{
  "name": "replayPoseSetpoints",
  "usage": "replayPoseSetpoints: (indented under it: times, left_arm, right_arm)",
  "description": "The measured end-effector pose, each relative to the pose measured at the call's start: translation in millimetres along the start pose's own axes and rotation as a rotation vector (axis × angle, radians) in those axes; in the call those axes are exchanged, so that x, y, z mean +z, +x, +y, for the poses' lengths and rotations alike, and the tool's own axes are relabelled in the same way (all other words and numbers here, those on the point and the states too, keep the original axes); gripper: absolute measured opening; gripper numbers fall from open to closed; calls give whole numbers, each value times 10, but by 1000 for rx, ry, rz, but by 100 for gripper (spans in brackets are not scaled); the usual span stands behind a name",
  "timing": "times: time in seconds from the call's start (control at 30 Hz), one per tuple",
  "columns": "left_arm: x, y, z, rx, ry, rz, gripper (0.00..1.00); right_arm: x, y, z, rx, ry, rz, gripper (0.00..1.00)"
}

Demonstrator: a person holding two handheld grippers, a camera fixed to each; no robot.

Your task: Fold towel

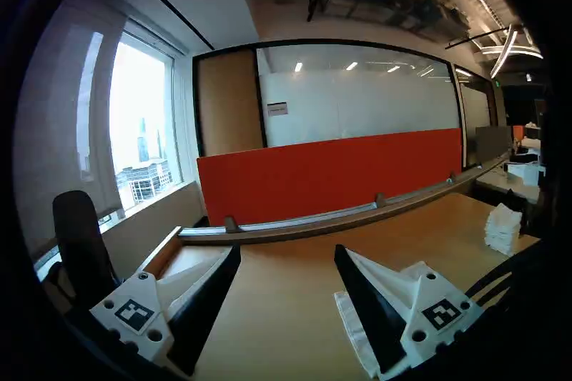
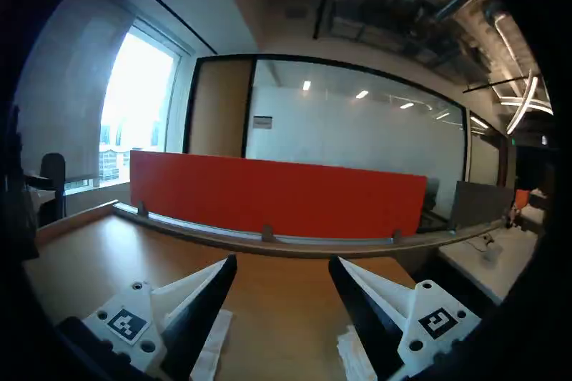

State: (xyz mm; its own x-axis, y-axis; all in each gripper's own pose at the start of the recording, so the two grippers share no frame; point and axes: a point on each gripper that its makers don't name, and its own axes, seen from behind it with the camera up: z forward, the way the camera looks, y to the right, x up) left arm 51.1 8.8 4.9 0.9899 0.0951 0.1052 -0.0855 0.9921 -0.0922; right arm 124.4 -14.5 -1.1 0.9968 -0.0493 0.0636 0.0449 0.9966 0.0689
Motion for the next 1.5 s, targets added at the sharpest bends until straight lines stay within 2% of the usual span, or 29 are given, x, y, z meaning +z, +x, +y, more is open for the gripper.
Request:
replayPoseSetpoints:
  times: [0.17,0.47,0.57,0.77,0.87,1.17,1.5]
  left_arm:
    - [26,-52,51,12,-37,-35,97]
    - [76,-159,120,30,-95,-83,97]
    - [89,-219,180,34,-127,-105,98]
    - [64,-387,417,55,-239,-167,97]
    - [50,-461,501,57,-275,-190,97]
    - [30,-564,672,81,-351,-222,98]
    - [8,-781,904,122,-416,-259,98]
  right_arm:
    - [-12,-19,-130,-28,68,-30,100]
    - [-1,-77,-249,-87,145,-78,100]
    - [-4,-121,-329,-97,192,-100,100]
    - [-33,-274,-498,-141,295,-165,100]
    - [-51,-375,-563,-161,339,-201,100]
    - [-96,-601,-728,-220,442,-269,100]
    - [-161,-931,-813,-243,489,-327,100]
